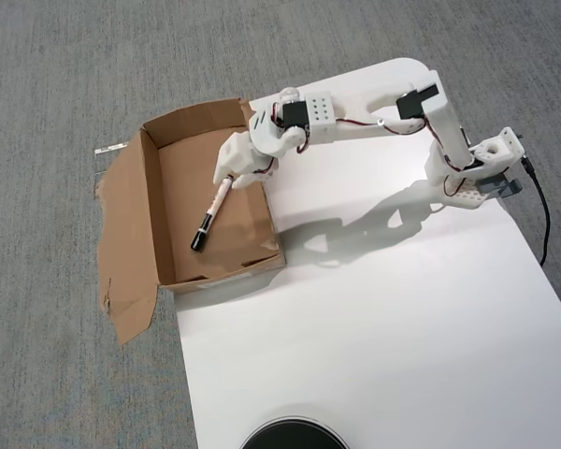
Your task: Grasp a pen and put it in the box.
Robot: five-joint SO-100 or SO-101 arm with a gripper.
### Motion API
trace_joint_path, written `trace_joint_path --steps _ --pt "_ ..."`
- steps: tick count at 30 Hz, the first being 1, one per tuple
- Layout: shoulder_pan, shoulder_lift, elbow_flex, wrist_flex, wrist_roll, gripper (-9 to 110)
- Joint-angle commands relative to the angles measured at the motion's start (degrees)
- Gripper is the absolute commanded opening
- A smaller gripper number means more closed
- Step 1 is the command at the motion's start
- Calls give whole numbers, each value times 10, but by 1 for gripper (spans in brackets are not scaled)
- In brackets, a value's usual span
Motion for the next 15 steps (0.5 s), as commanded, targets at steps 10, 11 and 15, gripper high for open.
trace_joint_path --steps 10,11,15 --pt "0 161 -11 7 0 13" --pt "0 174 -11 17 -5 13" --pt "-7 237 -11 110 -68 13"
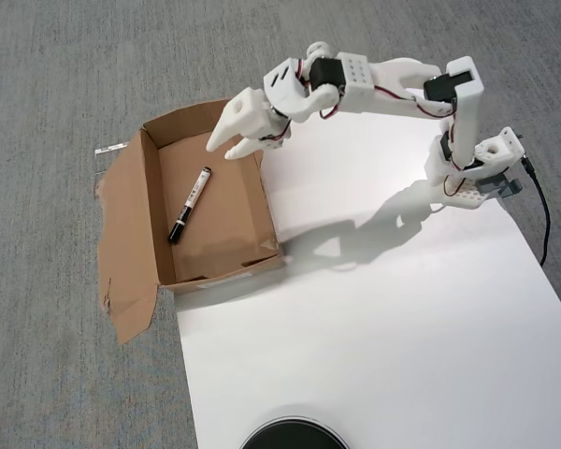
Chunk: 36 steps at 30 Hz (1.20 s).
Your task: Grasp a pen and put it in the box.
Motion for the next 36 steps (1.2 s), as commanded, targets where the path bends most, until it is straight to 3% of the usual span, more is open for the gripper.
trace_joint_path --steps 1,6,10,15,29,36 --pt "-7 92 -11 89 -58 13" --pt "-10 187 -12 238 -123 13" --pt "-46 253 -7 287 -129 13" --pt "-89 351 75 292 -128 13" --pt "-110 785 507 281 -119 13" --pt "-110 867 625 281 -118 13"
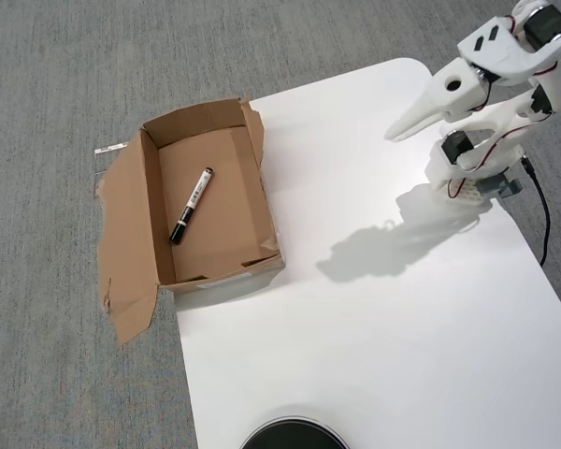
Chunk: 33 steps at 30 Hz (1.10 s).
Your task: Grasp a pen and put it in the box.
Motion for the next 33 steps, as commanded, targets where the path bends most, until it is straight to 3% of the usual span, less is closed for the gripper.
trace_joint_path --steps 1,25,33 --pt "2 30 44 -8 3 13" --pt "10 300 407 -54 4 13" --pt "0 337 424 -55 3 13"
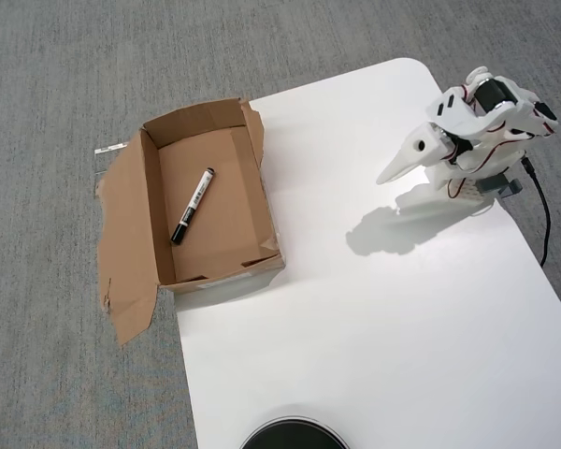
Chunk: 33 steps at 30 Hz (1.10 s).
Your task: Grasp a pen and put it in the box.
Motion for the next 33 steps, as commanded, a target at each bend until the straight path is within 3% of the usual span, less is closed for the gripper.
trace_joint_path --steps 1,8,14,18,22,33 --pt "-6 34 1 -9 3 13" --pt "-6 35 52 -22 4 13" --pt "-5 36 109 -123 7 13" --pt "-6 36 150 -180 73 13" --pt "-6 40 196 -185 131 13" --pt "2 38 253 -176 133 13"
